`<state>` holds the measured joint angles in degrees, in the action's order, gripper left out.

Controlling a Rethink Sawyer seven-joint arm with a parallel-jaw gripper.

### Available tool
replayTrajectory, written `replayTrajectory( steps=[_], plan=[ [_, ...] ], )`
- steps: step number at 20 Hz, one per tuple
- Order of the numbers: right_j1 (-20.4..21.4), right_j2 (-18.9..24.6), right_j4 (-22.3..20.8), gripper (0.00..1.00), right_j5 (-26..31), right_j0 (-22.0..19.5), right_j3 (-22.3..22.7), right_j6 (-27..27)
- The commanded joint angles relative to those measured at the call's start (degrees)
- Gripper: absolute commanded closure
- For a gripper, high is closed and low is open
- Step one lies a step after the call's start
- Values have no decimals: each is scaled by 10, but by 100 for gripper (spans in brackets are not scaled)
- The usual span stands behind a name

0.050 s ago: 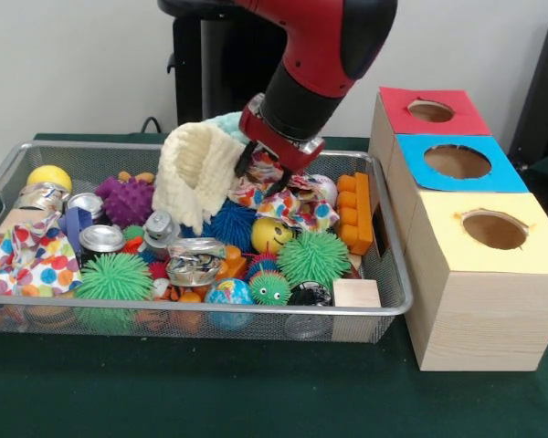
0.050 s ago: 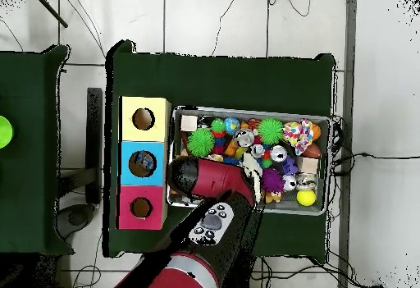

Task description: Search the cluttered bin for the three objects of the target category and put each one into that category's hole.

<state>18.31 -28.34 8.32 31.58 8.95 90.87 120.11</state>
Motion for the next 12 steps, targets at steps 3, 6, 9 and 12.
replayTrajectory(
  steps=[3, 6, 9, 12],
  plan=[
    [-40, 2, -45, 0, 40, -19, -37, 36],
    [-38, 6, -51, 0, 39, -31, -32, 25],
    [-35, 8, -62, 100, 22, -35, -25, 26],
    [-38, 1, -70, 100, 9, -33, -27, 30]
  ],
)
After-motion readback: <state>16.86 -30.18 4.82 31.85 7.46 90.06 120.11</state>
